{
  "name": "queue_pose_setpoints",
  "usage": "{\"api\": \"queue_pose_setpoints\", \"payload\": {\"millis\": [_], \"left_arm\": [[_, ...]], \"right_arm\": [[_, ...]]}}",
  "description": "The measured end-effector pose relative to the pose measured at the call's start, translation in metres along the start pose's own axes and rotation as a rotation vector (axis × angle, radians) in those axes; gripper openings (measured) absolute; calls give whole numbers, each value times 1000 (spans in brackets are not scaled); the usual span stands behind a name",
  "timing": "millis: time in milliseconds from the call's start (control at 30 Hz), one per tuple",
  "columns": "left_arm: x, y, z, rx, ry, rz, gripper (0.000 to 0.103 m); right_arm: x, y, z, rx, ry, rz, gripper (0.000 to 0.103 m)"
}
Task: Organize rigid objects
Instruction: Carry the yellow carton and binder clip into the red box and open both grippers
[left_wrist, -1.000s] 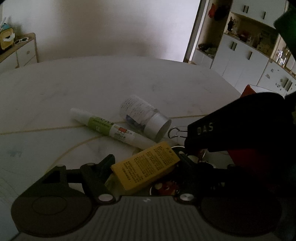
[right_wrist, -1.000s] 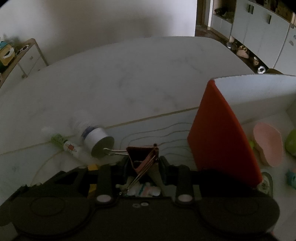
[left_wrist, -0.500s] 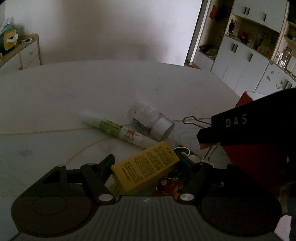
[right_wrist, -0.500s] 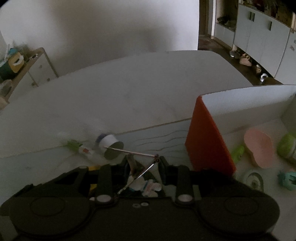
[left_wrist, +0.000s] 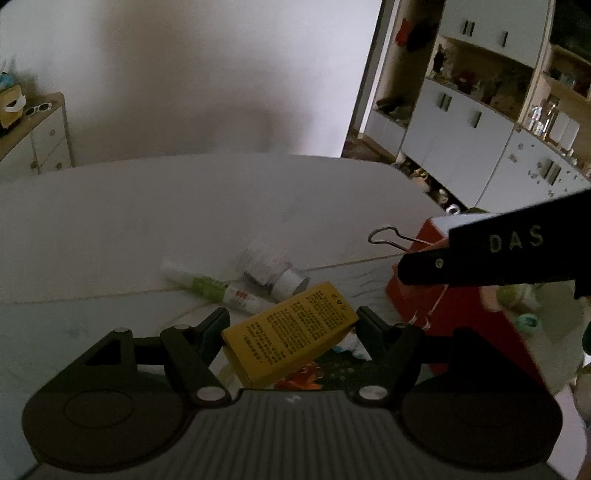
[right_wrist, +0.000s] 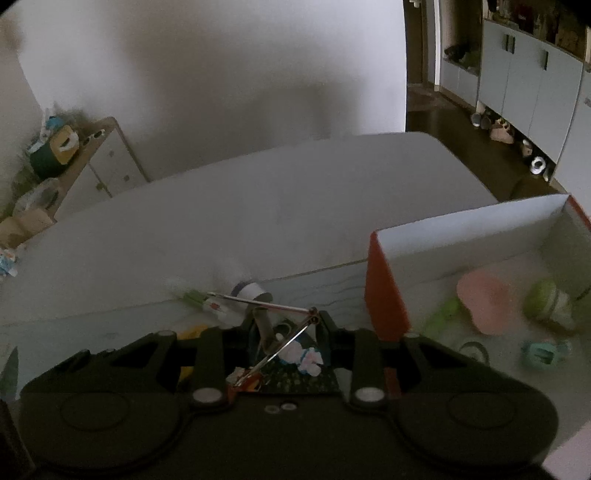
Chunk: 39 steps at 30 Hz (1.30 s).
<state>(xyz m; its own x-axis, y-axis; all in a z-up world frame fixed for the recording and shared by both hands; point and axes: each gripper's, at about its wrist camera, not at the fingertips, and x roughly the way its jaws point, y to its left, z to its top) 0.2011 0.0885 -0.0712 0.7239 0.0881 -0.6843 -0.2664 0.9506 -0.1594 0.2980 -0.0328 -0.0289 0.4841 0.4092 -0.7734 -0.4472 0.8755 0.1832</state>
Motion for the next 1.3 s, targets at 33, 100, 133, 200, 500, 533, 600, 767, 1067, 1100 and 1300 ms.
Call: {"api": "queue_pose_setpoints", "payload": {"millis": [33, 100, 133, 200, 500, 533, 600, 767, 1067, 1100, 1300], "left_arm": [[-4, -1, 2, 1, -4, -6, 74], [-10, -6, 5, 13, -7, -16, 74], [-12, -8, 6, 18, -11, -19, 74], [-19, -13, 8, 29, -20, -23, 74], [-43, -40, 18, 62, -39, -52, 74], [-45, -44, 19, 63, -37, -53, 74], [-46, -51, 22, 61, -32, -60, 74], [-45, -73, 30, 75, -29, -64, 74], [-30, -124, 42, 90, -14, -67, 74], [-27, -130, 43, 93, -13, -65, 74], [-6, -170, 49, 126, 4, -71, 74]], "right_arm": [[-5, -1, 0, 1, -7, 2, 30], [-14, -3, -1, 5, -19, 9, 30], [-18, -4, -2, 5, -27, 10, 30], [-28, -8, -2, 5, -43, 16, 30], [-62, -41, -10, 27, -85, 9, 30], [-63, -46, -10, 32, -85, 9, 30], [-68, -57, -12, 35, -87, 9, 30], [-75, -86, -15, 43, -92, 9, 30], [-79, -147, -12, 39, -90, 21, 30], [-78, -153, -11, 40, -86, 21, 30], [-68, -190, -9, 24, -50, 29, 30]]}}
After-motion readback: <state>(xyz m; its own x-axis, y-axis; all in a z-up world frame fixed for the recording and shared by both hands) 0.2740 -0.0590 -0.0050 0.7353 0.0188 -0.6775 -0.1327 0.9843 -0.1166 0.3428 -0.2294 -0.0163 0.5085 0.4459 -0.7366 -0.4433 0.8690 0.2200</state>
